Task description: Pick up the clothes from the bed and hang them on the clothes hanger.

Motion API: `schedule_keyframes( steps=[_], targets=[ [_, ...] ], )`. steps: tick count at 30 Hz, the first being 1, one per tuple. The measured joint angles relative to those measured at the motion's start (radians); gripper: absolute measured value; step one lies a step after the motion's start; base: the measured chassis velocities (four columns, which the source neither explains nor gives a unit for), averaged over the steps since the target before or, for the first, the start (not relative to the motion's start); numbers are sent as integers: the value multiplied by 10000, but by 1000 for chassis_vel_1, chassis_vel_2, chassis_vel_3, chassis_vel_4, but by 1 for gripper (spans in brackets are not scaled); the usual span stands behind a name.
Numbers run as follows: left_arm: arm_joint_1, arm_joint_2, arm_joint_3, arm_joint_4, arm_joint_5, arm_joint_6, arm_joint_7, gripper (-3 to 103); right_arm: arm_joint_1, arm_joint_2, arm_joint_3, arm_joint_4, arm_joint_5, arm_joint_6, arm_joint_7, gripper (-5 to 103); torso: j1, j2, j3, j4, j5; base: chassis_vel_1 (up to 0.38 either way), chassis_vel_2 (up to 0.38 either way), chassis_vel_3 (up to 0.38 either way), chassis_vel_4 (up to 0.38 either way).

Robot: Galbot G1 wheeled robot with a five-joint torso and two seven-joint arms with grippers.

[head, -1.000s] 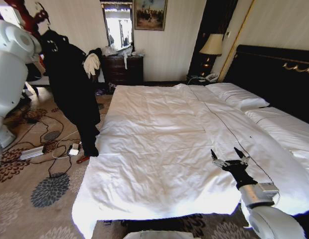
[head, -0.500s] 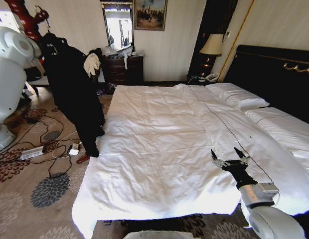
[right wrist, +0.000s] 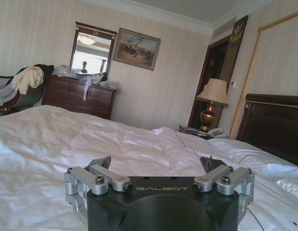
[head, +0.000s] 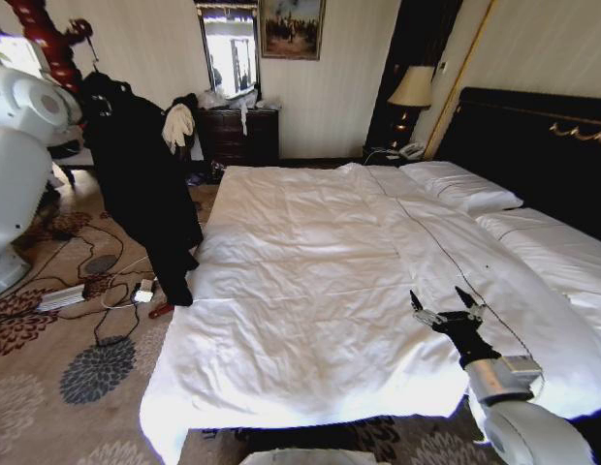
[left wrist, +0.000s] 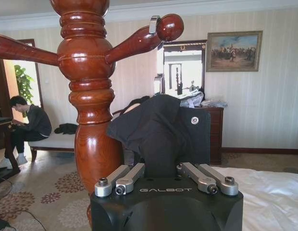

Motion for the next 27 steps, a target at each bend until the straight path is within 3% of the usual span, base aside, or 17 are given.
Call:
schedule_keyframes(
  steps=[8,18,19,21,24,27],
  targets=[
    [-105,49,-3,-72,-4,148,-65,16,0,-1,0,0,0,0,0,100,0,0,2,1,-5,0,0,0,0],
    [457,627,-248,-944,-67,198,-204,54,0,-1,0,0,0,0,0,100,-1,0,2,2,-5,0,0,0,0],
    [457,627,-248,-944,-67,198,-204,54,0,-1,0,0,0,0,0,100,-1,0,2,2,-5,0,0,0,0],
    [662,811,-336,-1210,-134,198,-247,65,0,-1,0,0,0,0,0,100,-1,0,1,3,-4,0,0,0,0],
    [943,1063,-433,-1529,-192,188,-274,70,0,-1,0,0,0,0,0,100,0,-1,2,2,-4,0,0,0,0],
    [1365,1452,-576,-1987,-243,164,-279,86,0,0,0,0,0,0,0,100,0,-1,1,1,-4,0,0,0,0]
  ],
)
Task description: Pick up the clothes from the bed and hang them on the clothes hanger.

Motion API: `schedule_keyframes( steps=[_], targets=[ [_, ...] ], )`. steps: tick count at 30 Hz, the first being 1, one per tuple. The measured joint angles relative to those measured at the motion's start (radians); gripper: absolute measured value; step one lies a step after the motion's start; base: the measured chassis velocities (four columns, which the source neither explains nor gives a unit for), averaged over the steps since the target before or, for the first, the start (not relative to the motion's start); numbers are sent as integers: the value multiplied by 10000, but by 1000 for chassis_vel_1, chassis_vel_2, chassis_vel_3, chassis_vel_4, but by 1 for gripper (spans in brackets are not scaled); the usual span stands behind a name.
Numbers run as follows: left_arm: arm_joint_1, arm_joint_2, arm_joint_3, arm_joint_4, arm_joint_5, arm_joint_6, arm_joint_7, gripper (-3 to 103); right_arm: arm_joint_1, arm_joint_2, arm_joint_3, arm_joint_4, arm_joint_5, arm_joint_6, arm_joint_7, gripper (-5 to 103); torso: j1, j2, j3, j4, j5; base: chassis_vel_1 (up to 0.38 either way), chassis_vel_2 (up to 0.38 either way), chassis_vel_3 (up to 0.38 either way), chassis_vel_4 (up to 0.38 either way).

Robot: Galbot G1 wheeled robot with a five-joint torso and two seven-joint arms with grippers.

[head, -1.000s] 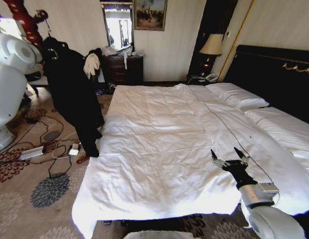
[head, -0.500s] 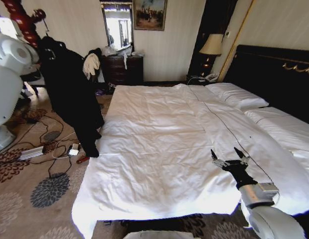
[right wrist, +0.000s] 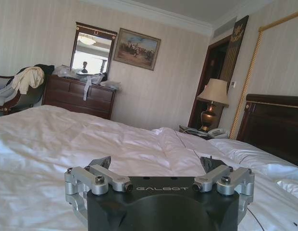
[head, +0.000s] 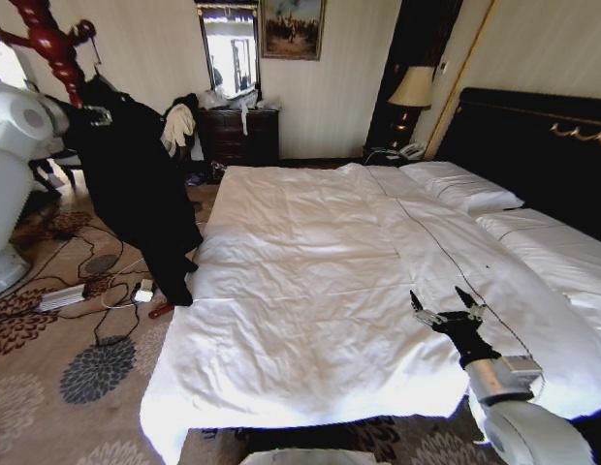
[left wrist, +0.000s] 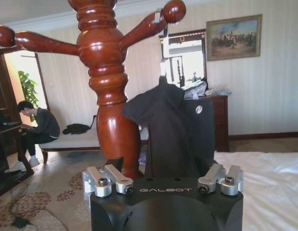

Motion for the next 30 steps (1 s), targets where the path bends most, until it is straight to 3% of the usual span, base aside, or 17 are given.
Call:
schedule_keyframes(
  steps=[1,9,12,19,24,26,27,30],
  targets=[
    [207,169,-127,-180,-16,-6,-4,92,0,0,0,0,0,0,0,100,0,0,0,1,0,0,0,0,0],
    [1370,1027,-961,-1185,-177,-9,-131,102,0,0,0,0,0,0,0,100,0,0,0,2,-2,0,0,0,0],
    [1617,1385,-1084,-1561,-370,-11,-239,97,0,0,0,0,0,0,0,100,1,0,0,1,0,0,0,0,0],
    [2137,1914,-1344,-2555,-722,-149,-363,100,0,0,0,0,0,0,0,100,1,0,-1,0,2,0,0,0,0],
    [4231,2076,-3176,-3446,-920,-610,-160,100,0,0,0,0,0,0,0,100,3,0,1,0,-4,0,0,0,0],
    [4539,2086,-3475,-3588,-924,-709,-95,100,2,-1,0,0,0,-1,0,100,3,0,1,1,-6,0,0,0,0],
    [5353,2095,-4310,-4059,-935,-969,68,100,0,-1,0,0,0,0,0,100,2,0,0,6,2,0,0,0,0],
    [5874,1945,-4745,-4437,-886,-1345,295,100,1,-1,0,0,0,0,0,100,0,0,-2,6,6,0,0,0,0]
  ],
)
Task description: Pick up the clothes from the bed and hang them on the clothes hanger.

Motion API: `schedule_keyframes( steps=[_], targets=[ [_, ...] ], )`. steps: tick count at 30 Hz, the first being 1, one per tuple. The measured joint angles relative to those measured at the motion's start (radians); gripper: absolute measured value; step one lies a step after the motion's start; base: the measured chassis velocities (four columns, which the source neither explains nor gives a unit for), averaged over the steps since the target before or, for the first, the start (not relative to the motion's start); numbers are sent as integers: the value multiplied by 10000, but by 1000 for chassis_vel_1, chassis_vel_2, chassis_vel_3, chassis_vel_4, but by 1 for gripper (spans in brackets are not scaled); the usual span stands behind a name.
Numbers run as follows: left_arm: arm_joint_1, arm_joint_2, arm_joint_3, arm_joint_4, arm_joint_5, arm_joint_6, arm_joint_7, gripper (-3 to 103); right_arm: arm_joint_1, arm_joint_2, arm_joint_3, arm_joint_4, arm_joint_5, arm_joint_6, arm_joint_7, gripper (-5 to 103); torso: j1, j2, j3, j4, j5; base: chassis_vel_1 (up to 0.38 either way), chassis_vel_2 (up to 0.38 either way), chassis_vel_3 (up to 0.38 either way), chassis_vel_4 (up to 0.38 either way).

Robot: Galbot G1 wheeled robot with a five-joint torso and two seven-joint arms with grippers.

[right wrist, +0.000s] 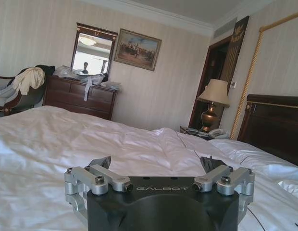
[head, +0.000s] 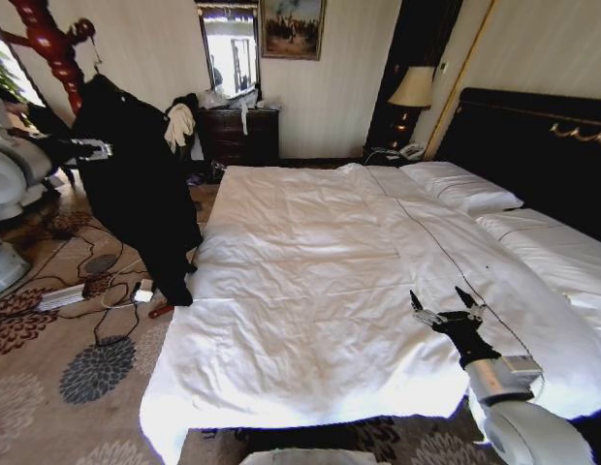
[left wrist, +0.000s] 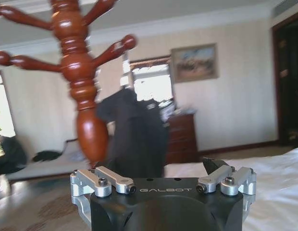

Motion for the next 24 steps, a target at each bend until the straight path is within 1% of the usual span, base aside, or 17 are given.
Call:
schedule_keyframes(
  steps=[1,2,3,5,7,8,10,11,12,13,14,15,16,18,21,23,24],
  targets=[
    [198,-117,-108,-134,65,-310,137,100,-1,0,0,1,0,0,0,100,0,0,1,-8,-6,0,0,0,0],
    [198,-117,-108,-134,65,-310,137,100,-1,0,0,1,0,0,0,100,0,0,1,-8,-6,0,0,0,0],
    [550,-245,-313,-355,128,-705,245,100,-1,0,-1,0,0,0,0,100,3,0,3,-12,-6,0,0,0,0],
    [1865,-448,-1345,-889,218,-1372,363,100,0,0,0,0,0,0,1,100,4,-1,3,-12,-3,0,0,0,0],
    [2321,-503,-1716,-1046,256,-1514,408,100,-2,-1,0,0,0,0,0,100,4,-1,2,-9,0,0,0,0,0],
    [3370,-678,-2473,-1350,360,-1728,555,100,0,0,0,0,0,0,0,100,2,1,1,-4,7,0,0,0,0],
    [5498,-1336,-3811,-1789,1053,-2219,704,100,0,0,0,0,0,0,0,100,0,0,1,-1,-16,0,0,0,0],
    [5498,-1336,-3811,-1789,1053,-2219,704,100,0,0,0,0,0,0,0,100,0,0,1,-1,-16,0,0,0,0],
    [6407,-1668,-4294,-2001,1422,-2466,795,100,-1,-1,-1,0,0,0,0,100,2,-1,2,-1,-18,0,0,0,0],
    [6817,-1833,-4483,-2110,1573,-2594,839,100,0,0,-1,0,0,0,0,100,2,-1,3,-1,-15,0,0,0,0],
    [8026,-2410,-4964,-2489,2000,-2997,1034,100,0,-1,0,0,0,0,0,100,2,0,2,0,-5,0,0,0,0],
    [8591,-2736,-5124,-2672,2252,-3221,1177,100,0,-1,0,0,0,0,1,100,0,0,2,-2,-3,0,0,0,0],
    [8591,-2736,-5124,-2672,2252,-3221,1177,100,0,-1,0,0,0,0,1,100,0,0,2,-2,-3,0,0,0,0],
    [9331,-3234,-5280,-2935,2592,-3578,1351,100,-1,0,0,0,0,0,0,100,0,0,1,-7,-4,0,0,0,0],
    [10689,-4270,-5390,-3528,3600,-4360,1684,100,-1,0,0,0,0,0,0,100,1,0,2,-5,-3,0,0,0,0],
    [10837,-4368,-5389,-3612,3728,-4448,1709,100,0,0,0,0,0,0,0,100,1,0,2,-5,-4,0,0,0,0],
    [11272,-4685,-5369,-3860,4127,-4746,1791,100,-1,0,-1,0,0,0,0,100,0,0,1,-8,1,0,0,0,0]
  ],
)
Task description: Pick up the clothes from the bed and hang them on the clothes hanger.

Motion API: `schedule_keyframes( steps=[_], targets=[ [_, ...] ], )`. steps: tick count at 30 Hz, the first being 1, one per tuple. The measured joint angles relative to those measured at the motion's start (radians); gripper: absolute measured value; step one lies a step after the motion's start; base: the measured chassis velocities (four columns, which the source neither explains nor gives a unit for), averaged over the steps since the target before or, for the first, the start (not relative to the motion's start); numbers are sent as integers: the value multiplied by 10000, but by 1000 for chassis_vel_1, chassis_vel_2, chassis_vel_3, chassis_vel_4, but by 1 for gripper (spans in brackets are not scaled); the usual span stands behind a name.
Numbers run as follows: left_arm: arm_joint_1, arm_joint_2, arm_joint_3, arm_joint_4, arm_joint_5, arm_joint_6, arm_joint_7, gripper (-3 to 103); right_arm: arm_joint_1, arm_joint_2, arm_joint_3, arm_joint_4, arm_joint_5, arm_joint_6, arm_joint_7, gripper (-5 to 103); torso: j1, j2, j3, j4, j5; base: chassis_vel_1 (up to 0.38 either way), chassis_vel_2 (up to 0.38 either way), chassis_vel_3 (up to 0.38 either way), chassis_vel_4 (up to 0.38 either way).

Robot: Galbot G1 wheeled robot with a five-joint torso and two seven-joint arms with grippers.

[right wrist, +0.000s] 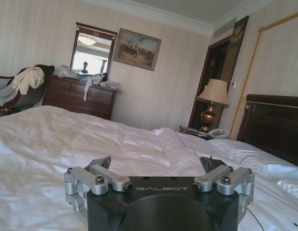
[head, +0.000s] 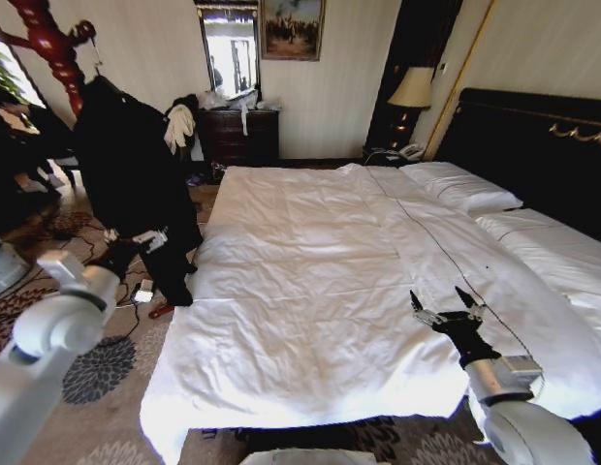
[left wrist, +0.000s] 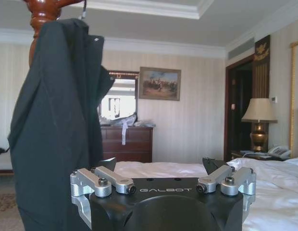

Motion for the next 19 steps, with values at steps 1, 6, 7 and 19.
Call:
schedule_keyframes(
  steps=[1,6,7,19],
  targets=[
    [494,-447,65,-240,595,-428,153,100,0,0,1,0,0,0,0,100,0,0,0,3,-3,0,0,0,0],
    [1590,-1687,396,-830,1950,-1417,421,100,0,0,0,0,0,0,0,100,0,0,0,3,-4,0,0,0,0],
    [1875,-1996,508,-925,2333,-1616,455,100,0,0,0,0,0,0,0,100,0,1,0,2,-2,0,0,0,0],
    [4110,-4420,715,-1173,4648,-3037,1235,100,0,0,0,0,0,0,0,100,-1,1,0,6,-3,0,0,0,0]
  ],
)
